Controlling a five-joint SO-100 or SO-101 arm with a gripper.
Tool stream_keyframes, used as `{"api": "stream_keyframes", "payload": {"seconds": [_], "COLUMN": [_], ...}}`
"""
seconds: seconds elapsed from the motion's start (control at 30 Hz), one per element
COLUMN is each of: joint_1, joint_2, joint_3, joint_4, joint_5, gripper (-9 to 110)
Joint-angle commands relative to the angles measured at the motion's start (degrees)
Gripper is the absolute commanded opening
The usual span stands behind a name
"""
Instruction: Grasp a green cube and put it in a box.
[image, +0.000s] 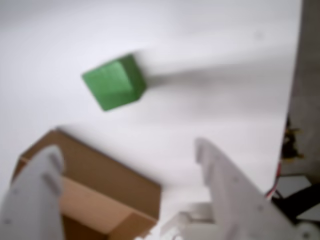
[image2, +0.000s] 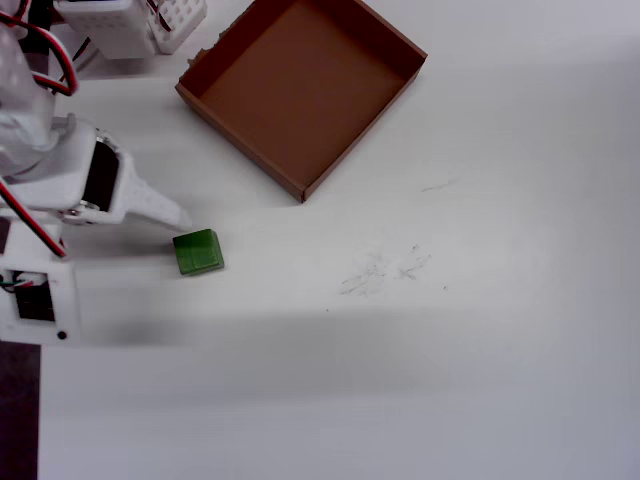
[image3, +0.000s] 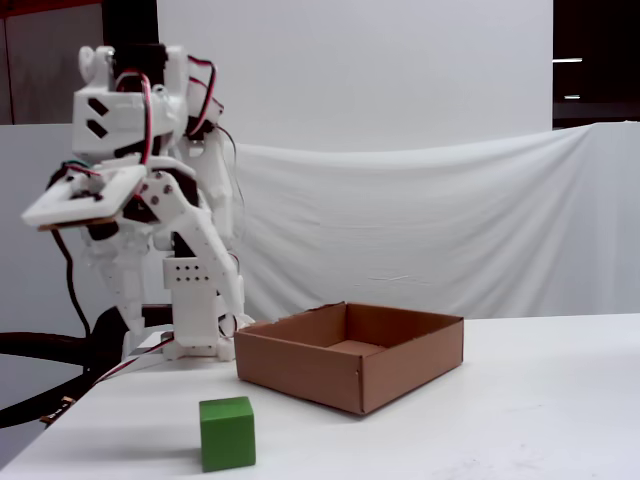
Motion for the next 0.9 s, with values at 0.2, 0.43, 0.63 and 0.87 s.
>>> {"api": "stream_keyframes", "payload": {"seconds": [0.2, 0.43, 0.63, 0.87], "joint_1": [-4.9, -6.2, -6.2, -7.0], "joint_2": [-8.8, -11.7, -15.4, -16.2], "joint_3": [-7.2, -4.6, -3.4, -0.8], "joint_4": [-5.3, -9.1, -11.2, -13.2], "joint_5": [-0.5, -0.5, -0.8, -0.6], "gripper": [39, 39, 39, 38]}}
